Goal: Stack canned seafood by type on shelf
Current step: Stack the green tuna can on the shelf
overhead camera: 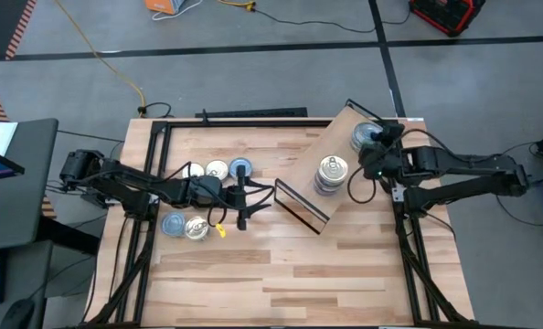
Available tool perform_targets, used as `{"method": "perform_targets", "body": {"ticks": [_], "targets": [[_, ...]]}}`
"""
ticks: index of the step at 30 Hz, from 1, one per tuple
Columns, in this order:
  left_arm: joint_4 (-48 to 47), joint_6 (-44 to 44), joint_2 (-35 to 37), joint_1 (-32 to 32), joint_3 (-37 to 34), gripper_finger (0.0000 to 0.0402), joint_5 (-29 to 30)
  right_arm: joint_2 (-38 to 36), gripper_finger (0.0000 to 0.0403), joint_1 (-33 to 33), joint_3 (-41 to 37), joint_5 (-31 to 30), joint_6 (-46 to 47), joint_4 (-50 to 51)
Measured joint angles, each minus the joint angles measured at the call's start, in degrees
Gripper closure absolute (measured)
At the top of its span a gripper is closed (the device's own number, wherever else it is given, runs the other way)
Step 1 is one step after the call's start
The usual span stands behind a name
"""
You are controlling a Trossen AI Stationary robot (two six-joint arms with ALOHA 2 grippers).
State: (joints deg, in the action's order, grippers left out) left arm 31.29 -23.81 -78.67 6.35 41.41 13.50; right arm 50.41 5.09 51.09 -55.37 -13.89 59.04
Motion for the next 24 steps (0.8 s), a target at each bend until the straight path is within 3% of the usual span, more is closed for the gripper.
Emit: {"method": "perform_targets", "body": {"ticks": [7, 13, 20, 24], "targets": [[-1.36, -0.63, 0.0, -0.02, 0.0, 0.0166, 0.0, 0.18, 0.0131, 1.04, 0.06, 1.5, -2.63, -1.87], [-3.41, -0.66, 0.0, -0.02, 0.0, 0.0166, -0.88, 0.13, 0.0128, 1.04, 4.11, 1.71, -1.33, -0.58], [-3.63, -1.05, 0.0, -0.02, 0.0, 0.0166, -3.12, 0.29, 0.0127, 3.01, 6.23, 7.78, -2.66, 0.32], [-3.61, -1.03, 0.0, -0.02, 0.0, 0.0166, -3.06, 0.92, 0.0127, 3.26, 6.25, 7.93, -2.23, 0.25]]}}
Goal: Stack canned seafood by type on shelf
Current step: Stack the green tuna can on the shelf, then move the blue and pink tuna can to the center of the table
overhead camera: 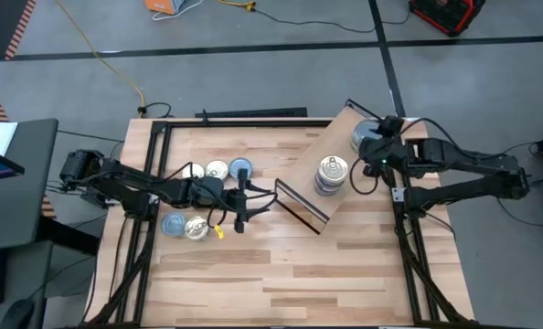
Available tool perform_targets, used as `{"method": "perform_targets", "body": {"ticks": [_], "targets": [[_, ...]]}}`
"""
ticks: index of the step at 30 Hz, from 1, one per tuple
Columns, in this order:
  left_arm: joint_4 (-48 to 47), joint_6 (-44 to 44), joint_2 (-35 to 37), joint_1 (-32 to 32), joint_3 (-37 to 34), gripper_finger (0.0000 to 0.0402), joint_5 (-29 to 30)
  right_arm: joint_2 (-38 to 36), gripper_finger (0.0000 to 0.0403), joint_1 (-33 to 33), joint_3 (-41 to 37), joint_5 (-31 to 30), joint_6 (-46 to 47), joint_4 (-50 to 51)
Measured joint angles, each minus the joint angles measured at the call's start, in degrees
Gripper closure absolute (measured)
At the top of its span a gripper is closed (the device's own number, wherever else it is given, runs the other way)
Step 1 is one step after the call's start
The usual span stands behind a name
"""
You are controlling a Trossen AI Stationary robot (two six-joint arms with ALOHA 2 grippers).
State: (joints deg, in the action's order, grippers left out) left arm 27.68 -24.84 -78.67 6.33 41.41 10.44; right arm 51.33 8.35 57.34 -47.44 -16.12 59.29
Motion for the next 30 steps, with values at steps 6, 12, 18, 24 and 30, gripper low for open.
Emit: {"method": "perform_targets", "body": {"ticks": [6, 12, 18, 24, 30], "targets": [[-0.41, 0.71, 0.0, 0.0, -0.02, 0.0166, -0.11, -0.08, 0.0127, -0.77, 2.48, -0.69, 0.68, 0.49], [-0.35, 0.83, 0.0, 0.0, -0.02, 0.0166, -1.18, -0.61, 0.0127, -0.71, 4.41, -0.31, 0.63, 2.45], [-0.35, 0.68, 0.0, 0.0, -0.02, 0.0166, -1.14, 0.45, 0.0127, -1.13, 4.42, -0.3, 2.87, 10.1], [-1.75, 0.76, 0.24, 0.0, -0.02, 0.0166, -0.61, 0.27, 0.0127, -1.52, 4.52, -0.4, 5.16, 9.96], [-14.65, 8.35, 7.89, -1.24, 0.0, 0.0166, 2.72, 0.2, 0.0127, -8.83, 10.57, 7.17, 18.53, 7.09]]}}
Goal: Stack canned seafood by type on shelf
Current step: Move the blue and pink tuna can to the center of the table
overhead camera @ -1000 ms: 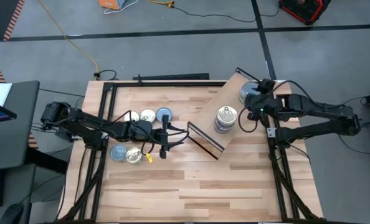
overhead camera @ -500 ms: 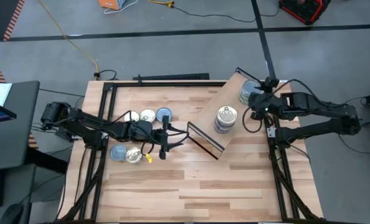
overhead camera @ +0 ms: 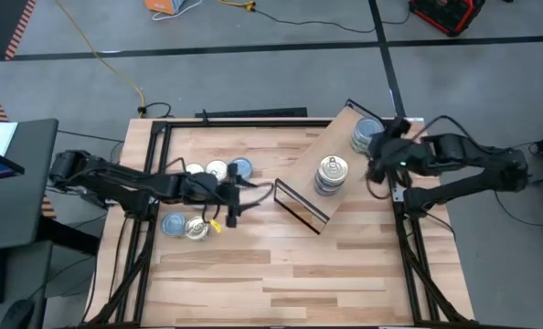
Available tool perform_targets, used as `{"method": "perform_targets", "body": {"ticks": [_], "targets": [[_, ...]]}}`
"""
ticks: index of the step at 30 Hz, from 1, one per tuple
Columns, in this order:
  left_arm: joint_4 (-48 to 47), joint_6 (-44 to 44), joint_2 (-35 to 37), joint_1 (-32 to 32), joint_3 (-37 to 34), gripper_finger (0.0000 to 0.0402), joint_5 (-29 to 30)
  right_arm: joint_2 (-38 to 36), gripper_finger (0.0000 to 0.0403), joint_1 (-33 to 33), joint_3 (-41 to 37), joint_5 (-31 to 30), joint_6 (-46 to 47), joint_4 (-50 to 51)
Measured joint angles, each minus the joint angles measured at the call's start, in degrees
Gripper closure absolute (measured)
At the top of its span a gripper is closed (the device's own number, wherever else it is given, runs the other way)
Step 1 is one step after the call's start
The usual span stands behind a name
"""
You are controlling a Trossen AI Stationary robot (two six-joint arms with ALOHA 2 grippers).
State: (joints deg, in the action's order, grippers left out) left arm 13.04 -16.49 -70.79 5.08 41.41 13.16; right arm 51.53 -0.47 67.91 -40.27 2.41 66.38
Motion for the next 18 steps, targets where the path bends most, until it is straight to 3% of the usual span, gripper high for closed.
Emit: {"method": "perform_targets", "body": {"ticks": [4, 9, 14, 18], "targets": [[-9.47, 6.74, 2.9, -1.16, -0.02, 0.0166, -0.36, 0.0, 0.0127, -7.82, 2.61, 7.19, 3.56, -8.92], [-16.86, 12.95, 3.4, -1.18, -0.02, 0.0166, 0.92, 0.92, 0.0127, -19.59, 1.48, 11.2, -2.65, -27.54], [-26.0, 21.77, 3.41, -2.04, -0.03, 0.0166, 6.04, 7.72, 0.0127, -27.85, 0.07, 7.82, -7.55, -39.81], [-34.08, 24.41, 2.67, -3.2, -0.04, 0.0166, 9.47, 16.34, 0.0127, -32.38, 0.03, -0.85, -10.87, -43.68]]}}
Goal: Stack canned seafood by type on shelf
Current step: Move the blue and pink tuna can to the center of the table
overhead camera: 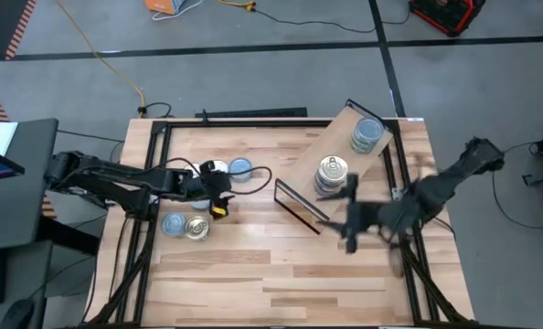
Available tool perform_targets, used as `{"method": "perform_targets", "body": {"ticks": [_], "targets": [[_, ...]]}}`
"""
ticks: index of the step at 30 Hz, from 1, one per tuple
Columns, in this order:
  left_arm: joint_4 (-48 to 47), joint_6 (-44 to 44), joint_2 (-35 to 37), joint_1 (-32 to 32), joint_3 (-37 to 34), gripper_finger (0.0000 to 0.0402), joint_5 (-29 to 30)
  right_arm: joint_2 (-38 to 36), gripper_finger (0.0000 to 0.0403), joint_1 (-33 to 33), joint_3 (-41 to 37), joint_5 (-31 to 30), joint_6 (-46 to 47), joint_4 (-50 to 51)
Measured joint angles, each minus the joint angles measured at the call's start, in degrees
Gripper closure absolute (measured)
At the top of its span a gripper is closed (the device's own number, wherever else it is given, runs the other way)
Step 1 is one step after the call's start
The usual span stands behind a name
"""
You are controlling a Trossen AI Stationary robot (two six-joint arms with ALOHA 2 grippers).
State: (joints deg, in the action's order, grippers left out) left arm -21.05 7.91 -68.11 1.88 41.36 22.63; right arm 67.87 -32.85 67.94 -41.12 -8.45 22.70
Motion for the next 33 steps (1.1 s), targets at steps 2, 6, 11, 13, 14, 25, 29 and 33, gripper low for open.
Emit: {"method": "perform_targets", "body": {"ticks": [2, 6, 11, 13, 14, 25, 29, 33], "targets": [[-2.37, 0.08, -1.3, -0.2, 0.01, 0.0166, 1.24, 4.07, 0.0127, -1.61, 0.0, -4.27, -1.45, -2.05], [-3.86, 0.09, -4.15, -1.42, 0.0, 0.0166, 3.25, 9.1, 0.0127, -4.02, -0.09, -6.78, -2.32, -7.44], [-5.21, -2.49, -7.23, -6.92, 0.0, 0.0166, 5.01, 12.08, 0.0127, -5.52, -0.07, -7.02, -1.32, -10.78], [-5.02, -4.37, -7.95, -9.84, 0.0, 0.0166, 5.1, 13.21, 0.0127, -5.45, -0.07, -7.0, -1.15, -12.17], [-5.08, -5.69, -8.05, -11.21, 0.0, 0.0166, 5.14, 13.69, 0.0127, -5.41, -0.05, -7.02, -1.13, -12.88], [-4.44, -21.11, -7.87, -19.74, -0.2, 0.0166, -13.0, 17.64, 0.0127, -4.77, 0.02, -7.02, -0.69, -15.7], [-4.72, -18.2, -7.92, -18.93, -0.3, 0.0166, -23.72, 17.74, 0.0127, -5.06, 0.02, -7.0, -0.12, -15.58], [-4.65, -13.2, -7.96, -15.31, -0.39, 0.0166, -32.4, 17.69, 0.0127, -5.59, 0.02, -6.98, 0.03, -15.56]]}}
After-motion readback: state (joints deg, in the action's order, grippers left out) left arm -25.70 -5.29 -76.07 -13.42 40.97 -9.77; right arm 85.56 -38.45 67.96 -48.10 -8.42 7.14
